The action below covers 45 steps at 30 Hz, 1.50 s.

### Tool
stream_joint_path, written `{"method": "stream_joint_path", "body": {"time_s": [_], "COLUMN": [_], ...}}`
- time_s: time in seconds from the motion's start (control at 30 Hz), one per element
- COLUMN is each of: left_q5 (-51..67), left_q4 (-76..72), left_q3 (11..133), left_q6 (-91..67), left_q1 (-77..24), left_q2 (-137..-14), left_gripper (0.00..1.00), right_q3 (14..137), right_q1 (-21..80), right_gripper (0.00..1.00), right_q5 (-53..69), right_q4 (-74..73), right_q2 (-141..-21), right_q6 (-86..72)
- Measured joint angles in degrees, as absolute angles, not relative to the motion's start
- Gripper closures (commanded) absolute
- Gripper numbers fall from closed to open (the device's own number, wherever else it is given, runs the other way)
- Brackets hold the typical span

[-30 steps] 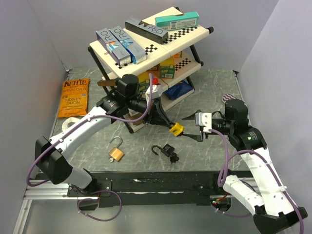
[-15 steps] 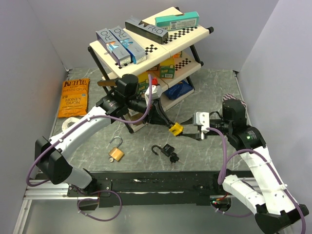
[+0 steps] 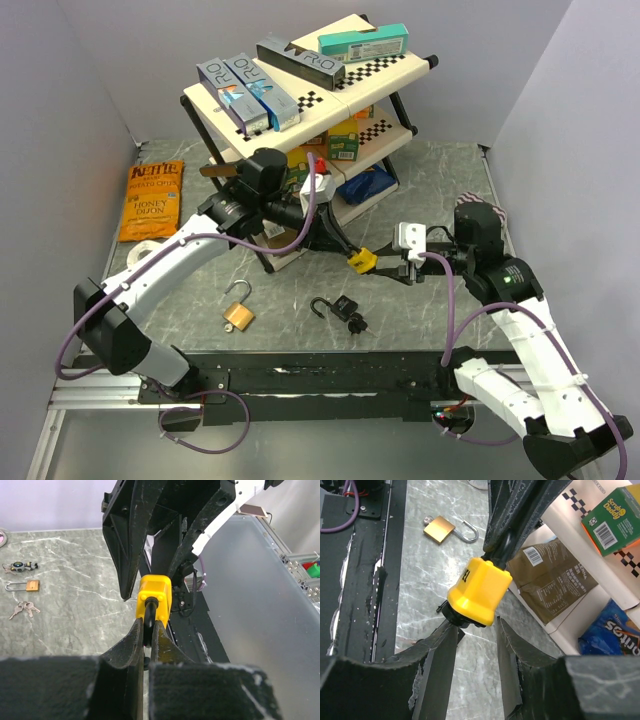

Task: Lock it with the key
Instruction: Adjust the lock.

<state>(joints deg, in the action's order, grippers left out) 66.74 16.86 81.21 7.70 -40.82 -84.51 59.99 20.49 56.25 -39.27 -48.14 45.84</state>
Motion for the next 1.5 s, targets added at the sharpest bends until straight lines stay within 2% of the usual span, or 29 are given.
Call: {"method": "stream_joint_path", "body": {"time_s": [0.23, 0.33, 0.67, 1.5], "left_q5": [66.08, 66.04, 64.12, 62.65], "left_q4": [21.47, 22.55, 28.1, 41.85], "left_q3": [83.83, 83.83, 87.11, 95.02], "left_q6": [11.31, 12.45, 17.58, 28.82], "left_q1": [-40.82, -40.84, -40.84, -40.84], "left_q2": [-86.21, -86.19, -87.5, -92.03], "left_gripper": [0.99, 0.99, 0.99, 0.99], "right_q3": [60.01, 60.01, 60.01, 60.01], "right_q1": [20.49, 20.49, 20.49, 19.84], "right_gripper": [0.47, 0.46, 0.5, 0.46], "right_q5": [56.36, 56.25, 51.9, 49.63], "right_q4": [-39.31, -39.46, -37.82, -35.62], "right_q2": [-49.28, -49.3, -50.22, -53.65], "right_q6": [45.63, 45.54, 44.75, 46.28]}}
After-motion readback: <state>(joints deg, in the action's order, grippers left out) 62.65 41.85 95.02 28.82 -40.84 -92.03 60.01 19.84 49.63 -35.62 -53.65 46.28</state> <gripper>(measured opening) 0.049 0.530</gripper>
